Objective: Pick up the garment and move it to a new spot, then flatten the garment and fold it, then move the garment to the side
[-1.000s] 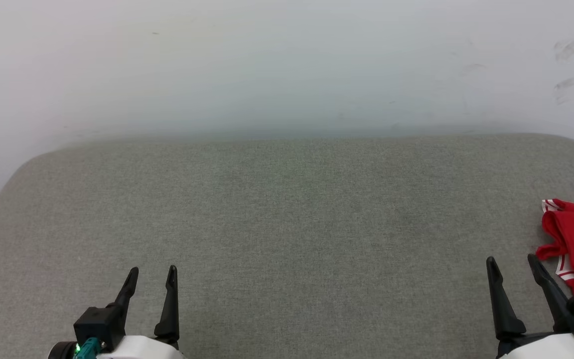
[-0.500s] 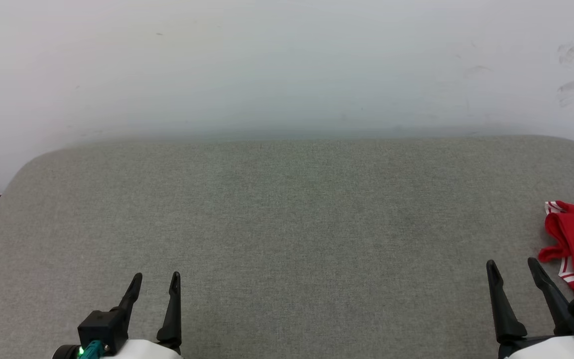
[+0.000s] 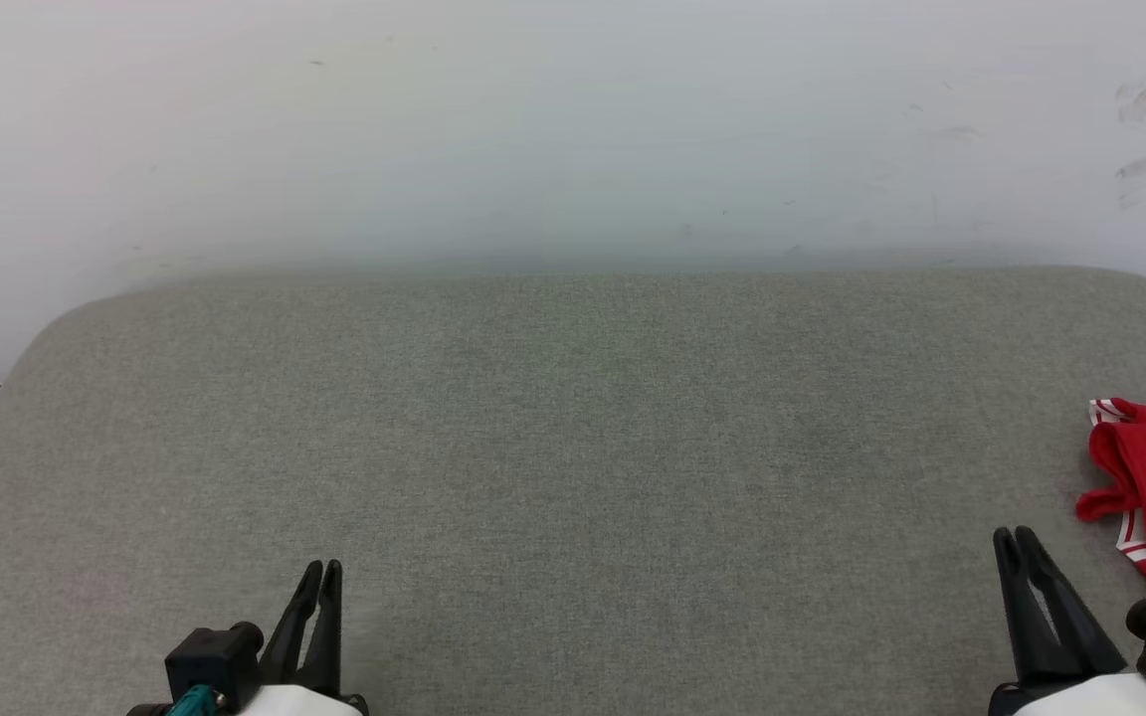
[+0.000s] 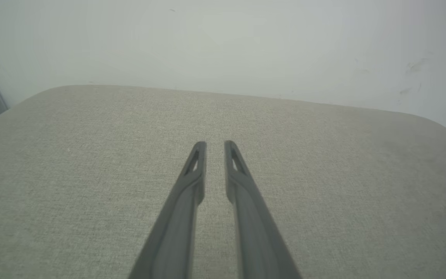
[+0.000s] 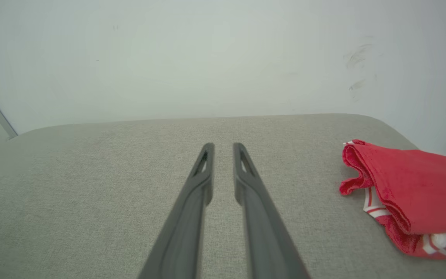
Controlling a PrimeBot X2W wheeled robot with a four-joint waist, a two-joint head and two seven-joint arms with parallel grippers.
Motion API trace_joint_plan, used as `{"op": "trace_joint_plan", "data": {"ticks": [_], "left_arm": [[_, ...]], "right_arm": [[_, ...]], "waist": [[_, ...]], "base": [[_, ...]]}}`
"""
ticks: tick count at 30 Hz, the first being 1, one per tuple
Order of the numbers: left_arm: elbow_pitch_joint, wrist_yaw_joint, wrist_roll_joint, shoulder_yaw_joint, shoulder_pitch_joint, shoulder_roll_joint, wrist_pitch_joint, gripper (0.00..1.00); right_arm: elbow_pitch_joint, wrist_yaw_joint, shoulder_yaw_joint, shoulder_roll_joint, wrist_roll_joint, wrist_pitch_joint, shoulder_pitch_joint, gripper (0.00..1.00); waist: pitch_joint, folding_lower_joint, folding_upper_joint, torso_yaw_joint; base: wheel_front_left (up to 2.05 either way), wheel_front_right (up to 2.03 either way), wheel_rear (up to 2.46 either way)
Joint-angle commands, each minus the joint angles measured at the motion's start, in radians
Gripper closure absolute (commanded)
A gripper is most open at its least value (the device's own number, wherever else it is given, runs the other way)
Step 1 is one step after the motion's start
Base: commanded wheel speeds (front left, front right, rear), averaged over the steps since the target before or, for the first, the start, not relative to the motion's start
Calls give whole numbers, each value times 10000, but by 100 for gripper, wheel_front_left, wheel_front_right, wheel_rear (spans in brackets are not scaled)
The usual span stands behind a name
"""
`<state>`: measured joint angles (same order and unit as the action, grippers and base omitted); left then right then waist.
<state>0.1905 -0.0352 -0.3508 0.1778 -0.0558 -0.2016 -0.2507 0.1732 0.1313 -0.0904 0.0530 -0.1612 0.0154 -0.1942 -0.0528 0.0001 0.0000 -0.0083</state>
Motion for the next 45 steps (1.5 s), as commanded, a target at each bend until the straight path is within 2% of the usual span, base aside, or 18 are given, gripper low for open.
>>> {"op": "trace_joint_plan", "data": {"ticks": [1, 28, 45], "left_arm": [[-109, 65, -425, -171, 226, 13, 109, 100], [87, 611, -4551, -1102, 738, 515, 1298, 100], [193, 881, -6568, -1558, 995, 759, 1890, 100]], "right_arm": [[54, 0, 31, -1, -537, -49, 77, 100], [-1392, -2, 143, 187, -5487, 155, 1143, 100], [-2083, -3, 159, 222, -7837, 272, 1627, 100]], "waist": [[8, 0, 0, 2], [130, 0, 0, 20], [207, 0, 0, 31]], "base": [[0, 0, 0], [0, 0, 0], [0, 0, 0]]}}
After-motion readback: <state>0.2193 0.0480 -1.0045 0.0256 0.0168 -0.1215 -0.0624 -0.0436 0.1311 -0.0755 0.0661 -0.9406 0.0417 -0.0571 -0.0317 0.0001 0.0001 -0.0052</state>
